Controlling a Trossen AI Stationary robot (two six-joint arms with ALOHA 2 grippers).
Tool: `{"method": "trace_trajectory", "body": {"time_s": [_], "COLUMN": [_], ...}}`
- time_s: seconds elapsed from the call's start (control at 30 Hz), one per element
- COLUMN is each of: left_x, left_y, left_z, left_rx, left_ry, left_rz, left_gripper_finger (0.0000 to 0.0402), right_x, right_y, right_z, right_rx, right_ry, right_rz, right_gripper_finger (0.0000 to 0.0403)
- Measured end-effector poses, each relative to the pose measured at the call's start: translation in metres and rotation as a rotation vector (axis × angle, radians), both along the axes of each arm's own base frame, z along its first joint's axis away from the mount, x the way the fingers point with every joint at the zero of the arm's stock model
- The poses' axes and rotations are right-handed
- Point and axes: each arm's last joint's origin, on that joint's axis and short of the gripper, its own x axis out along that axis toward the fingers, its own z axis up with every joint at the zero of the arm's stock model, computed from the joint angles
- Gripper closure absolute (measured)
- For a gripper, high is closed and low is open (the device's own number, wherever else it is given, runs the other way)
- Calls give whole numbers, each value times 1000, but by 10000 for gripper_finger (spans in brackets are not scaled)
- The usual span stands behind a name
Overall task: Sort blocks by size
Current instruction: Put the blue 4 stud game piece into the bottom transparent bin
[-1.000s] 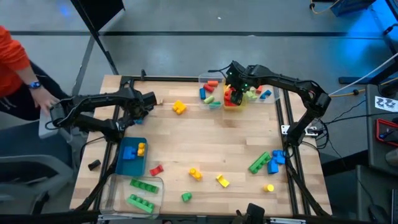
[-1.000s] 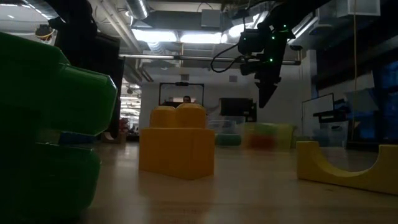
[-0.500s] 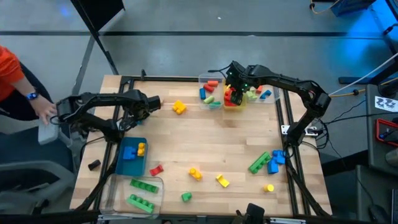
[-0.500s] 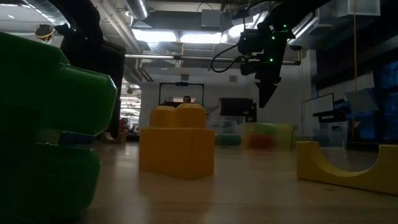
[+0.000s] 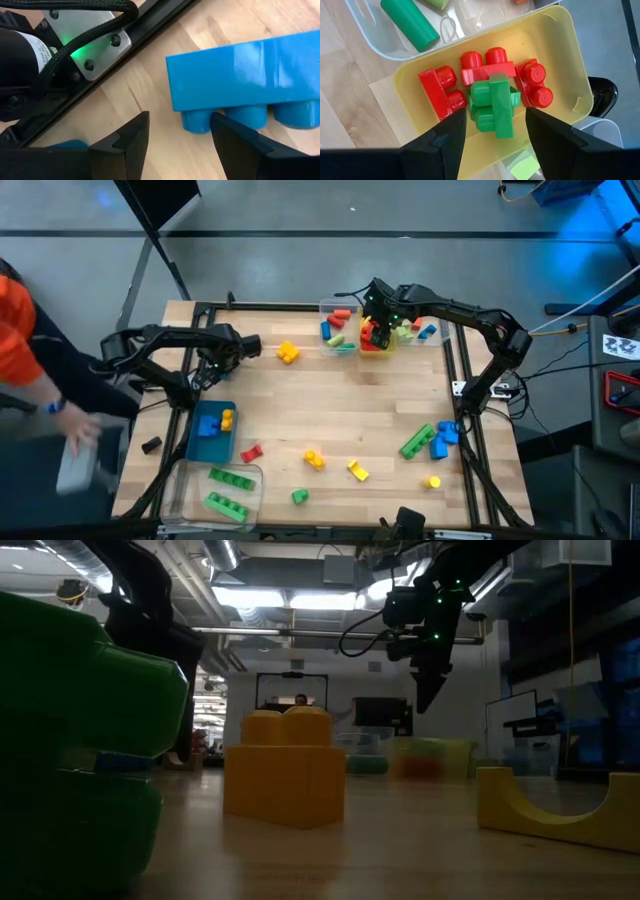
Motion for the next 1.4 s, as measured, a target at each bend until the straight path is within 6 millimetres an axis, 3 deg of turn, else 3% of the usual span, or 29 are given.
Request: {"method": "trace_trajectory", "body": {"time_s": [1.0,1.4], "left_x": [7,8], "left_y": [12,13], "left_z": [-27,-28], "left_rx": [50,9], "left_ry": [189,202], "left_rz": [-124,-269], "left_gripper_finger": [207,322], "right_x": [0,0], "right_y": [0,0], "right_z": [0,0], "right_rx": [2,2], "right_ry": [3,3], "right_rz": [1,1], "right_gripper_finger": [196,196]}}
